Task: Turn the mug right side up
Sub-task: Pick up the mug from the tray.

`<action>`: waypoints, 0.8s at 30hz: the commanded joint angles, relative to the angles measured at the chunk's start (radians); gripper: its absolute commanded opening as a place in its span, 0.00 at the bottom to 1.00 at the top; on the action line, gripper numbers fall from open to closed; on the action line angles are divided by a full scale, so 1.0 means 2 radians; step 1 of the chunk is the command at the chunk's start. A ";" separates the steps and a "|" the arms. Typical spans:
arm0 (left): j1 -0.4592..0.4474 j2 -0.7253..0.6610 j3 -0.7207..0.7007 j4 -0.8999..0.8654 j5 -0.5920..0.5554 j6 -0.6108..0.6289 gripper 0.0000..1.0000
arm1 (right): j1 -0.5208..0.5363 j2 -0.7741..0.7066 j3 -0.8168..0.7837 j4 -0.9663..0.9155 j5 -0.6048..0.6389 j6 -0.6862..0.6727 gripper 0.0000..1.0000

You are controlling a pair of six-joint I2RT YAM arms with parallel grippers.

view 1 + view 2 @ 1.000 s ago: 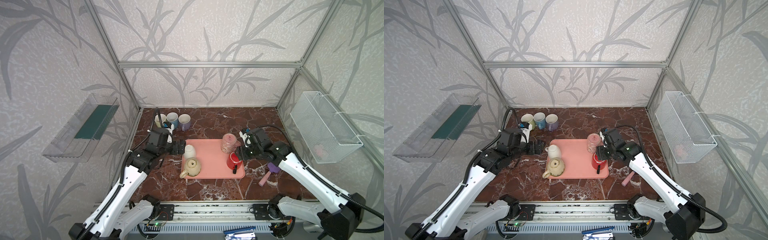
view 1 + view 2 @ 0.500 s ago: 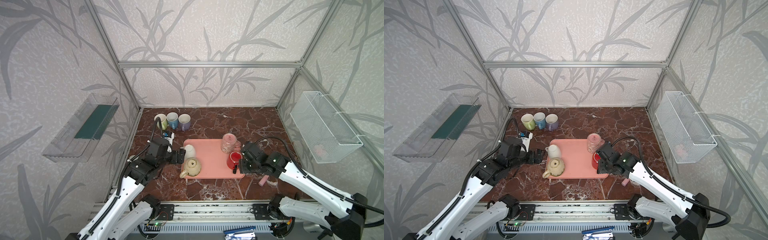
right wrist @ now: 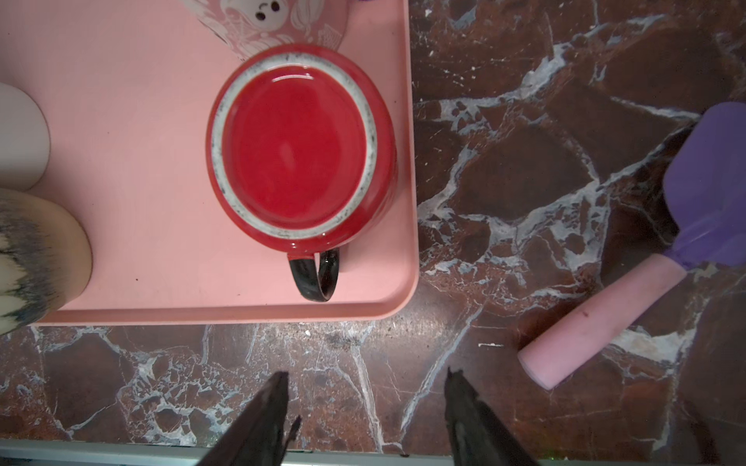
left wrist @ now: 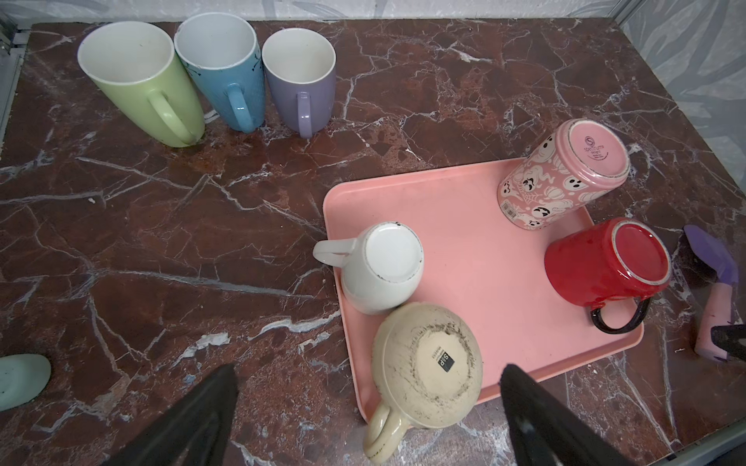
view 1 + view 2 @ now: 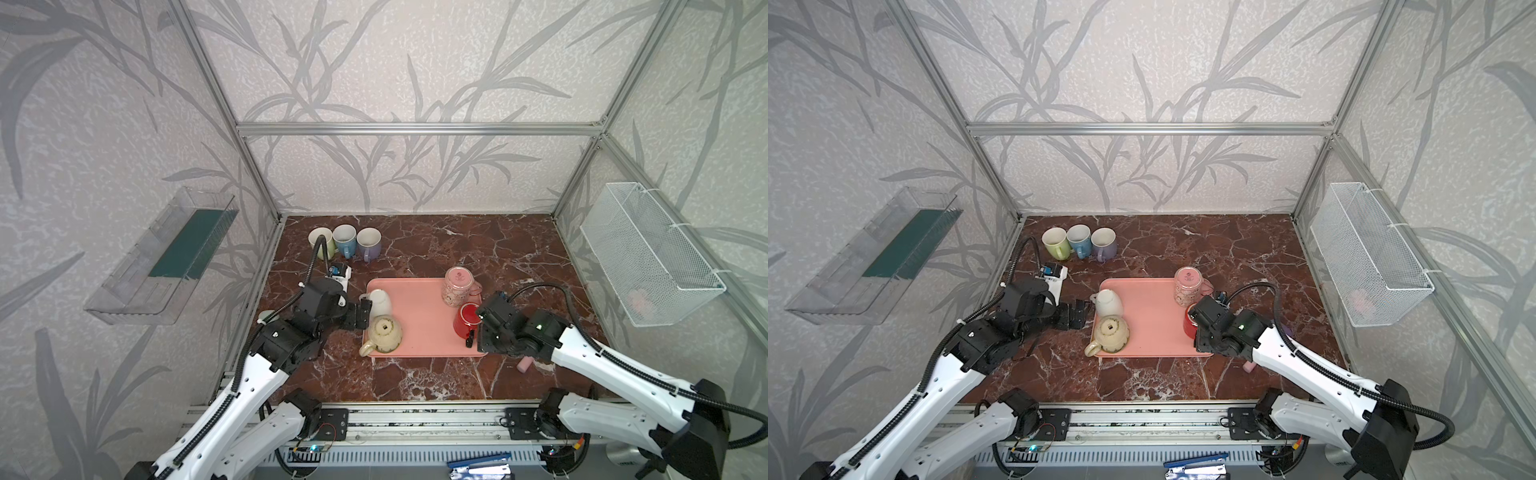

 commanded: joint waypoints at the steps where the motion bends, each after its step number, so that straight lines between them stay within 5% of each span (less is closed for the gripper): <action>1: -0.002 -0.005 -0.002 -0.011 -0.008 0.009 0.99 | 0.003 0.014 -0.005 0.011 0.009 0.010 0.62; 24: -0.006 -0.001 -0.004 -0.009 -0.002 0.011 0.99 | 0.003 0.066 -0.012 0.052 0.004 0.006 0.44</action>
